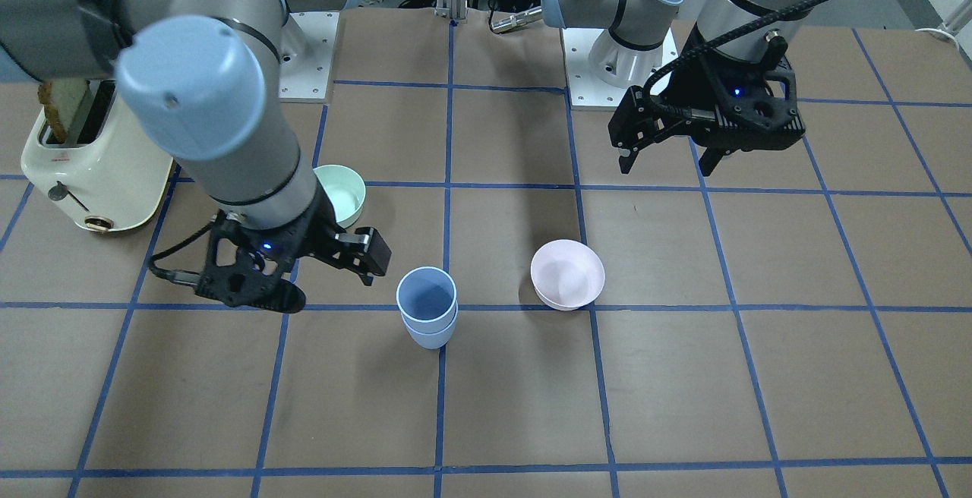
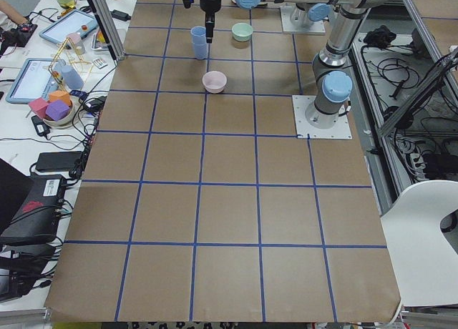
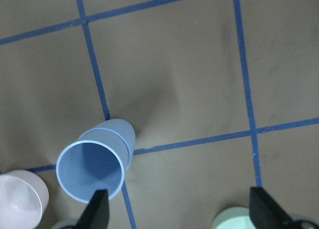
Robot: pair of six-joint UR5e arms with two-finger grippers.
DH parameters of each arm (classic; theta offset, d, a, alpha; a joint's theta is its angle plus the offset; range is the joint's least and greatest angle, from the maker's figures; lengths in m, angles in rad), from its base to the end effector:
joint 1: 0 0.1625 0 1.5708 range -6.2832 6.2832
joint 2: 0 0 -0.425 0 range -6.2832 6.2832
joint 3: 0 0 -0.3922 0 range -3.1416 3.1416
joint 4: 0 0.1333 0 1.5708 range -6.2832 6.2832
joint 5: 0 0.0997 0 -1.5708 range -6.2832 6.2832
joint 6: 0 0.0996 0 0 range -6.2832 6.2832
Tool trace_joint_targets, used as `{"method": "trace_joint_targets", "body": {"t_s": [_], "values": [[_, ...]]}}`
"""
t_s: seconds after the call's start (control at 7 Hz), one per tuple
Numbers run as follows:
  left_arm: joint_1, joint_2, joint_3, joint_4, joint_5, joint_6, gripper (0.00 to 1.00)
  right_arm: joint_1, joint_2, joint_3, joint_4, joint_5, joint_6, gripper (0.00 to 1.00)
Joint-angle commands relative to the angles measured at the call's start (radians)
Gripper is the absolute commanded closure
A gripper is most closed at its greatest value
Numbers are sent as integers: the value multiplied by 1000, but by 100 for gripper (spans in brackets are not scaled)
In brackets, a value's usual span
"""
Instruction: Stack blue cups with both arms
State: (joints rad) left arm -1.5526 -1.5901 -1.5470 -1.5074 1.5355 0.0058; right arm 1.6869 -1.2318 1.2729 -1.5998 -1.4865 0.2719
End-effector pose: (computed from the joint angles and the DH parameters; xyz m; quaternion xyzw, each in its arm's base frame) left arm -0.1276 -0.5090 0.4966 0.0056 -0.9993 0.0341 0.0172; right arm 0.2139 -0.6110 0.4468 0.0780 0.9960 0.0141 0.0402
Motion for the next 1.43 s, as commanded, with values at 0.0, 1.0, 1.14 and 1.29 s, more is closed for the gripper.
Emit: {"method": "trace_joint_targets", "body": {"t_s": [0.0, 1.0, 1.14, 1.29], "values": [[0, 1, -1, 0, 0, -3, 0, -97, -133, 22, 120, -82, -222, 0], [0, 1, -4, 0, 2, -7, 0, -116, -291, 184, 159, -103, -214, 0], [-1, 1, -4, -2, 2, -7, 0, -119, -291, 184, 156, -103, -214, 0], [0, 1, -4, -2, 2, -7, 0, -119, -290, 184, 155, -103, -212, 0]]}}
